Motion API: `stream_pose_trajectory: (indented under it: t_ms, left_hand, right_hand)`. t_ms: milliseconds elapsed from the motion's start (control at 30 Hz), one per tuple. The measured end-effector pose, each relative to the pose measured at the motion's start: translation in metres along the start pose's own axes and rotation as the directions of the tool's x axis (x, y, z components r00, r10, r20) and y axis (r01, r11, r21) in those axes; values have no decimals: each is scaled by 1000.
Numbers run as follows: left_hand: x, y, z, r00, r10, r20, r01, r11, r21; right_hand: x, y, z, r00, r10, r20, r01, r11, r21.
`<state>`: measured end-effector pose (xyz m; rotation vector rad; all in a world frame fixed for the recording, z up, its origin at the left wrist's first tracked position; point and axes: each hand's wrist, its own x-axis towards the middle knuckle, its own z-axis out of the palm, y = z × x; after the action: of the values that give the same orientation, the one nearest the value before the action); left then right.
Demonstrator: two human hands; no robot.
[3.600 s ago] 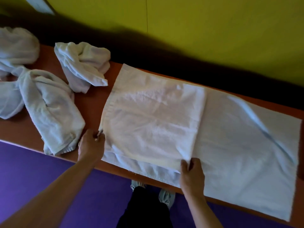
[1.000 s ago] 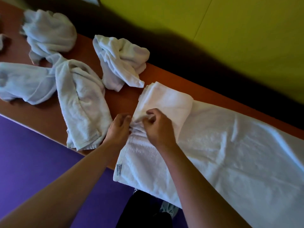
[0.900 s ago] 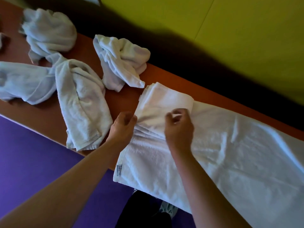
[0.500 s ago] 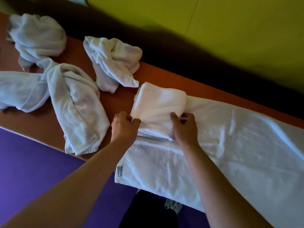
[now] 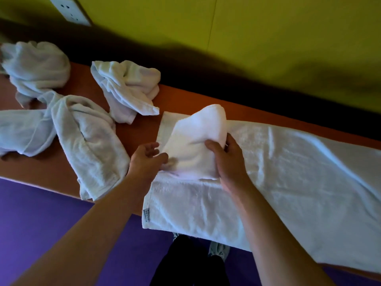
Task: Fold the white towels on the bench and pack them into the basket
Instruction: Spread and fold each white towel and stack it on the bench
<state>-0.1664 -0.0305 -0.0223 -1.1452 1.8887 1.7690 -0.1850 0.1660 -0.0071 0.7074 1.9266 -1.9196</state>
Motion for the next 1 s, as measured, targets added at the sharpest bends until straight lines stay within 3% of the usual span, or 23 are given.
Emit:
stream_pose_trajectory:
  t_ms: [67,167,233,300,467,700,800,1000]
  left_hand:
    - [-18,12,10,974,-148,172,172,976,-136]
    - [-42,14,33,827,-378,417,436,899,-49]
    - [-56,8,54,737,-421,529,531,845,-66]
    - [-71,3,81,714,-399,575,544,834,-97]
    - [-108,-8,157,777,-335,533,391,920,10]
    - [-169,-44,255,864,-119,489,-36,955,296]
    - [-201,-75,297,856,-48,514,-195,892,408]
    - [-267,-142,385,801,-34,598,-306,835,457]
  right_hand:
    - [-12,-10,-18,999,45,4,-45,994,102]
    - [-29,-15,-53,994,104,29,-108,963,245]
    - [-40,-15,-80,991,131,21,-131,947,292]
    - [-52,-12,-110,989,147,-5,-139,943,302]
    - [-83,2,-199,968,169,-184,-120,961,251]
    - [-123,44,-325,902,88,-424,-87,996,22]
    - [-141,68,-375,882,78,-464,-121,991,-64]
    - [-175,123,-483,826,109,-553,-207,971,-118]
